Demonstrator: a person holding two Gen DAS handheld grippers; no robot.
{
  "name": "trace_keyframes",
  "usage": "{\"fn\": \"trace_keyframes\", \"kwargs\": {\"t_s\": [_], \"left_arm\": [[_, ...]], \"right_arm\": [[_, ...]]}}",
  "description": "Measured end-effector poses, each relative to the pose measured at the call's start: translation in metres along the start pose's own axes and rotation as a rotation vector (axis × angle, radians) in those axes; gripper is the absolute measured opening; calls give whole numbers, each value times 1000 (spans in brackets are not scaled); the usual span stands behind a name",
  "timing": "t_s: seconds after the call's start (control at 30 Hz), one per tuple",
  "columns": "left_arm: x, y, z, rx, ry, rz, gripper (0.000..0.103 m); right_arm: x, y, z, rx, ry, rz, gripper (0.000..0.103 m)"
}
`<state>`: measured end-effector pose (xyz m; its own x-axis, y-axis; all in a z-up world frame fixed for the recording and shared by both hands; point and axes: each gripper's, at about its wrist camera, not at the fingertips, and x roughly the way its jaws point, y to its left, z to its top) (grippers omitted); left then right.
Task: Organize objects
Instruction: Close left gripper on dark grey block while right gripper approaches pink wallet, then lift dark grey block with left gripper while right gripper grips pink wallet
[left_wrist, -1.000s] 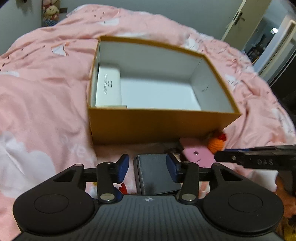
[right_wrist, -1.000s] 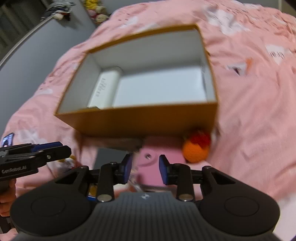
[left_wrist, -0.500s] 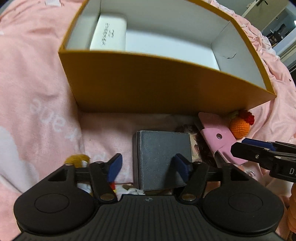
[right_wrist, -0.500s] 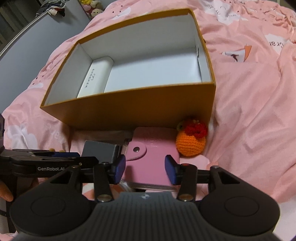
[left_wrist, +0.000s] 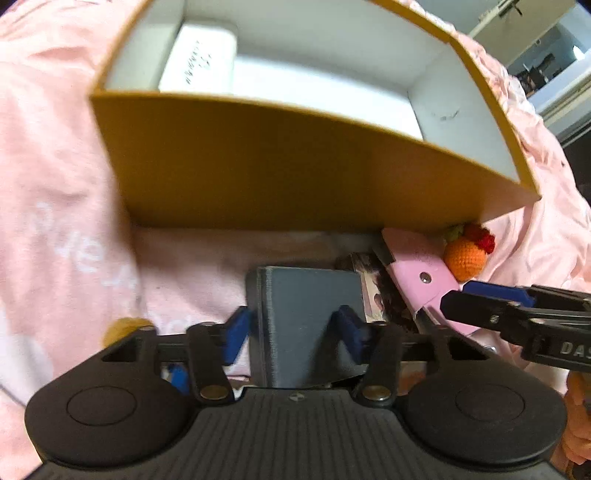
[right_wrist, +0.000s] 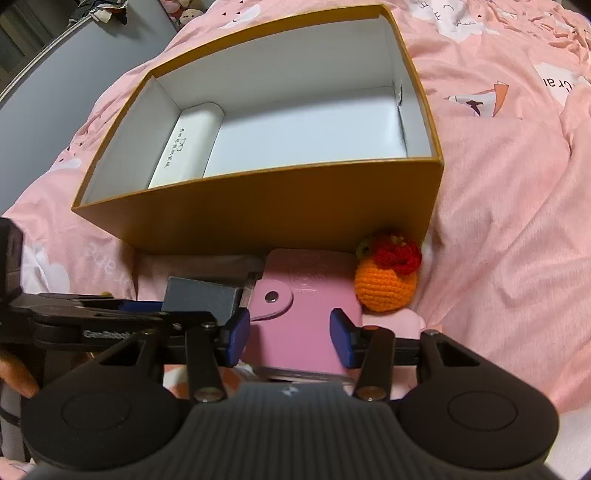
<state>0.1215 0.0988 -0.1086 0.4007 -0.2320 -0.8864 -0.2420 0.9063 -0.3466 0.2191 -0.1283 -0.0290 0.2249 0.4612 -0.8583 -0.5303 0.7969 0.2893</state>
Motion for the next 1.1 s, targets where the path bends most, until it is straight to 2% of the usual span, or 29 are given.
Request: {"fn": "trace_keyframes", "kwargs": {"t_s": [0.07,0.13,0.37,0.57,0.67,0.73,0.83,0.97,1.1], "left_arm": [[-11,-1,-5,8,-29,5,43],[-18,-4,3,23,-49,15,30],[-33,-12,3,88,-46,25,29],[-15,-10,6,49,4,40,31],[1,-2,10,22,35,28,46],[7,-1,12,29,51,5,64],[16,-1,13,40,67,-11,75],[25,9,15,-6,77,-59,82],[23,13,14,-21,58,-76,77]], "right_arm": [[0,0,0,-2,0,-2,50],[0,1,0,-4,0,-5,50],[-1,-1,0,4,1,-15,50],[-3,2,0,-2,-4,-4,50],[-3,4,0,-10,-4,-4,50],[-3,3,-1,-9,-4,-5,50],[-3,2,0,-6,-3,-5,50],[-3,3,0,-5,0,-4,50],[-4,3,-1,-7,-1,-9,50]]}}
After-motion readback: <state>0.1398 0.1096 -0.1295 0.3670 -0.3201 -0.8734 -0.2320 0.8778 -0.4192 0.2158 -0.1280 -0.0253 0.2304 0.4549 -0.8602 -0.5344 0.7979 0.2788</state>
